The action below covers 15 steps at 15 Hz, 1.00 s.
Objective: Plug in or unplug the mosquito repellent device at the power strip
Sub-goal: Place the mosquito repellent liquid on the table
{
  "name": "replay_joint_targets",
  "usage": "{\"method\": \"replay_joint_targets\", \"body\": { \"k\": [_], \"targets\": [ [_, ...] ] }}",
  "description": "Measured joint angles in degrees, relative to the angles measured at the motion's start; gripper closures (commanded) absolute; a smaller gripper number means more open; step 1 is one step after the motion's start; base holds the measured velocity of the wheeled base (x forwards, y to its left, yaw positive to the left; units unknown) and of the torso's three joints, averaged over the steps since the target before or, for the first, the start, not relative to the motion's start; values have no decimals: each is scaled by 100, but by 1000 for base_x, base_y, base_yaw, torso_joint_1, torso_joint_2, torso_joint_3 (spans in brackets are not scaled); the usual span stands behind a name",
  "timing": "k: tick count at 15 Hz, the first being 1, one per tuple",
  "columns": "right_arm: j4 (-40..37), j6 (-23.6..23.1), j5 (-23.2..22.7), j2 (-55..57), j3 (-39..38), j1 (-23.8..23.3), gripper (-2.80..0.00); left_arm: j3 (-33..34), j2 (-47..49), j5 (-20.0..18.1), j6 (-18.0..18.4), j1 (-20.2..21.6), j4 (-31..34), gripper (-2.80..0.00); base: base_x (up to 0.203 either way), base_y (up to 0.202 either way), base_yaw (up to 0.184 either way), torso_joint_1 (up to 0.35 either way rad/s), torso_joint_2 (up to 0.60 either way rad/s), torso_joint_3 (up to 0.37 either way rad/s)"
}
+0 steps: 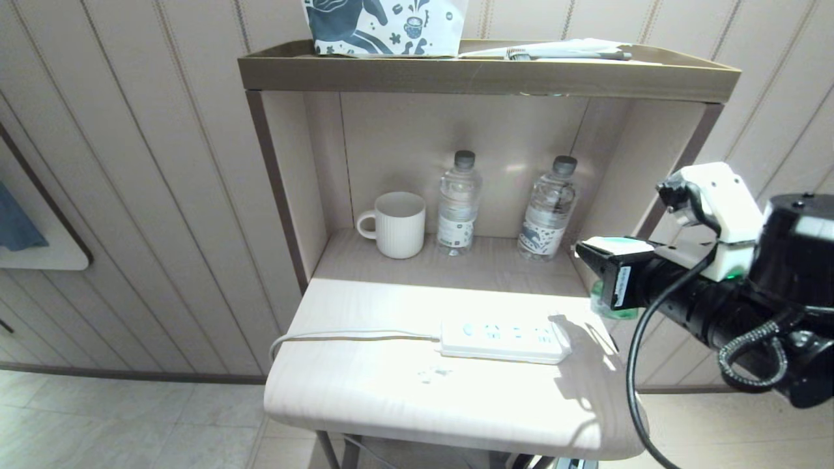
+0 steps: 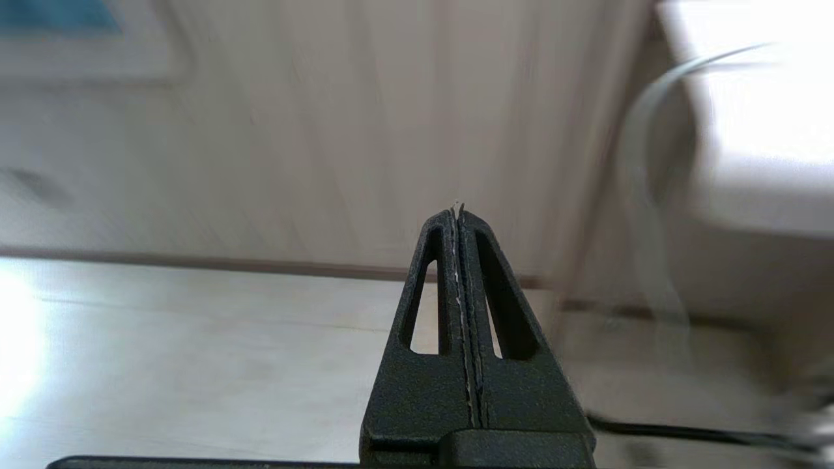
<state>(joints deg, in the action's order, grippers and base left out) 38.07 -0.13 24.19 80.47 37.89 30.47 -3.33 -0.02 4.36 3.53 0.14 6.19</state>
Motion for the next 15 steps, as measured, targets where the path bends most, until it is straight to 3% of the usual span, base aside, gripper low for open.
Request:
{"method": "replay_joint_targets", "body": {
  "k": [2,3,9,10,12,15],
  "targets": [
    [95,13,76,7,-146,37,0,59,0,-352,-558,2,-7,0,0,0,0,0,0,0],
    [106,13,130,9,-176,53,0,77,2,-381,-579,2,-7,0,0,0,0,0,0,0],
    [109,10,261,-21,-203,178,0,258,0,-686,496,-2,-197,0,0,0,0,0,0,0],
    [109,9,360,-28,-236,223,0,285,0,-673,452,-7,-275,0,0,0,0,0,0,0],
    [109,13,469,-34,-289,254,0,323,2,-460,-24,-14,-399,0,0,0,0,0,0,0],
    [109,13,484,-89,-354,265,0,330,2,-443,-131,-14,-415,0,0,0,0,0,0,0]
  ]
}}
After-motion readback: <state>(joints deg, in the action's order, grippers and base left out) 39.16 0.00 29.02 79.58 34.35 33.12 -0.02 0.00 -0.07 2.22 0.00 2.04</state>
